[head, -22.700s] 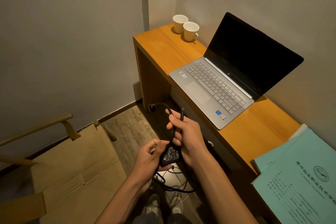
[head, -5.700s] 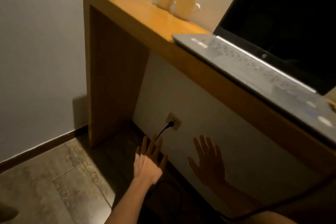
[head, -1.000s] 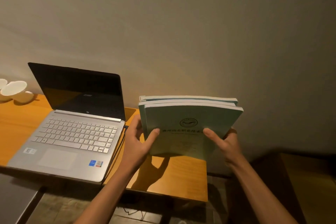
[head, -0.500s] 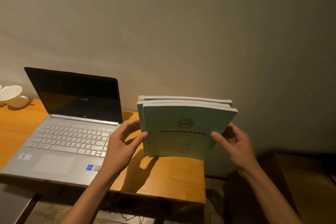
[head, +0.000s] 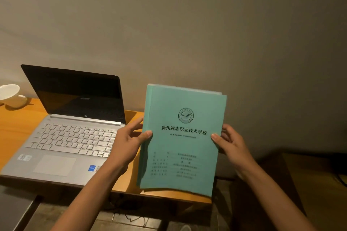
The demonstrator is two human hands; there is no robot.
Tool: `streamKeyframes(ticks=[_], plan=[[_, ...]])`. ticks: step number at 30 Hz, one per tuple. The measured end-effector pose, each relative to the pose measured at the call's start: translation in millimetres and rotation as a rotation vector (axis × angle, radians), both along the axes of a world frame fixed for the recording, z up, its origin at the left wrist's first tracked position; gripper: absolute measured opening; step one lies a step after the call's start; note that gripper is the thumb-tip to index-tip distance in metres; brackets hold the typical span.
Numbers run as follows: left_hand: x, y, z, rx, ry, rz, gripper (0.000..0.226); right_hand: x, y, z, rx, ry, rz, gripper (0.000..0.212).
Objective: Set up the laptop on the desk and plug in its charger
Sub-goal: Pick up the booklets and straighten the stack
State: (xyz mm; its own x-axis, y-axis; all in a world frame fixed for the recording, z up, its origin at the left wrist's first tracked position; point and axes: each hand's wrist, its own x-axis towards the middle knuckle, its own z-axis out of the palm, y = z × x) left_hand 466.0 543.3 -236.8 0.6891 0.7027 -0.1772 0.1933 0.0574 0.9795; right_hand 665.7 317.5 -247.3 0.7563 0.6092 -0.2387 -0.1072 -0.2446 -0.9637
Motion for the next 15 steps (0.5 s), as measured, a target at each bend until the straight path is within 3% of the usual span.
streamKeyframes(ticks=[4, 9, 10, 12, 15], plan=[[8.9, -2.6, -21.6, -0.128, 0.148, 0.006, 0.042, -11.8, 4.8, -25.5, -0.144, 0.147, -0.022, 0.013], [32.5, 9.2, -44.1, -0.167, 0.302, -0.021, 0.027, 1.4, 20.1, -56.4, -0.252, 0.200, -0.088, 0.014], [36.5, 10.8, -51.5, -0.131, 0.336, -0.029, 0.024, 3.5, 22.4, -61.2, -0.256, 0.198, -0.097, 0.014], [44.9, 11.6, -67.7, 0.124, 0.481, -0.079, 0.019, 5.3, 27.6, -75.4, -0.300, 0.151, -0.111, 0.017], [52.1, 4.2, -81.3, 0.469, 0.705, -0.110, 0.026, 1.9, 30.3, -101.1, -0.419, -0.070, -0.072, 0.018]])
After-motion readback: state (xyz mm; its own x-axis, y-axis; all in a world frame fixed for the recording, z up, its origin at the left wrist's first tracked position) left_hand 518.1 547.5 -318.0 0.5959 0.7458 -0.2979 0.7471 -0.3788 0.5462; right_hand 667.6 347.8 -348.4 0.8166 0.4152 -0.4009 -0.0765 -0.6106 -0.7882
